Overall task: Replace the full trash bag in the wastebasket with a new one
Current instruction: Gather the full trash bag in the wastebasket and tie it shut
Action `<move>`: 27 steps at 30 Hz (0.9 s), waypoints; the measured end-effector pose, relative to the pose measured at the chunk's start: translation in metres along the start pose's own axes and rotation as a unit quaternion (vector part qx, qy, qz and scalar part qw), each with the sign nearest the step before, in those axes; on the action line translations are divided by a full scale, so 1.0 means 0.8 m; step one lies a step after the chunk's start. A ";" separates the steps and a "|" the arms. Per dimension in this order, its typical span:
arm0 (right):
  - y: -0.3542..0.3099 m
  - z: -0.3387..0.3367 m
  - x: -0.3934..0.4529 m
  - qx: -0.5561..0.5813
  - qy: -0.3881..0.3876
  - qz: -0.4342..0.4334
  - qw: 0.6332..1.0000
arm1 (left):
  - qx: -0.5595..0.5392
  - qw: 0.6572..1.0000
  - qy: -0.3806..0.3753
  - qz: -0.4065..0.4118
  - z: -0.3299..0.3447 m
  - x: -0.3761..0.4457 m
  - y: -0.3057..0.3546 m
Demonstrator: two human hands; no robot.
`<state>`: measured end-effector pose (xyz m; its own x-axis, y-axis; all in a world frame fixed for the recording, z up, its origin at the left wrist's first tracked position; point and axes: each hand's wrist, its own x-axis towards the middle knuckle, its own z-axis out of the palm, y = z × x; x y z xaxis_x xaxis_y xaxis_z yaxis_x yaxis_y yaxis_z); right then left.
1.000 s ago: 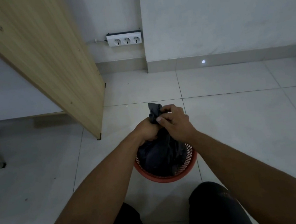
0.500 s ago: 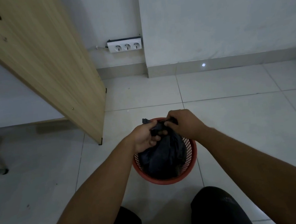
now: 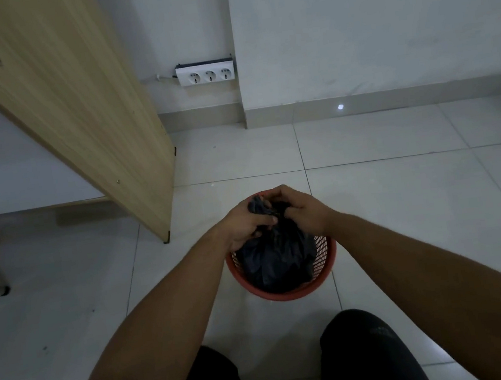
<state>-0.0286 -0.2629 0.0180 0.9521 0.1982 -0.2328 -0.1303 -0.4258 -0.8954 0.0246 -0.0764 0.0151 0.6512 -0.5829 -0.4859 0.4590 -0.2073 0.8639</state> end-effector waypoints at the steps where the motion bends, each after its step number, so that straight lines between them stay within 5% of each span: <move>1: 0.000 0.000 0.002 -0.018 -0.015 0.009 1.000 | 0.048 0.998 0.014 0.026 0.001 0.000 0.000; 3: 0.001 -0.003 0.007 -0.047 -0.003 0.019 0.999 | 0.202 0.971 0.080 0.101 0.003 0.003 -0.007; 6: 0.004 -0.008 0.016 -0.095 0.017 0.025 0.995 | 0.417 0.868 0.185 0.195 0.010 0.005 -0.030; 9: 0.004 -0.006 0.018 -0.054 0.026 0.057 0.997 | 0.486 0.793 0.204 0.307 0.015 0.006 -0.038; 13: 0.004 0.000 0.014 0.051 0.039 0.094 0.994 | 0.456 0.801 0.173 0.347 0.007 0.008 -0.042; 18: 0.001 0.005 0.016 0.133 -0.045 0.112 0.984 | 0.449 0.807 0.165 0.346 0.002 0.013 -0.040; 22: 0.004 -0.009 0.015 0.108 -0.098 0.125 0.981 | 0.387 0.860 0.125 0.308 -0.007 0.011 -0.033; 27: 0.019 -0.012 0.011 0.034 -0.050 0.114 0.992 | 0.327 0.908 0.051 0.255 -0.025 0.011 -0.045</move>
<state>-0.0197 -0.2761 0.0061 0.8636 0.1923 -0.4660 -0.3611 -0.4091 -0.8380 0.0257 -0.0585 -0.0224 0.7462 -0.6655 0.0184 -0.3539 -0.3731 0.8576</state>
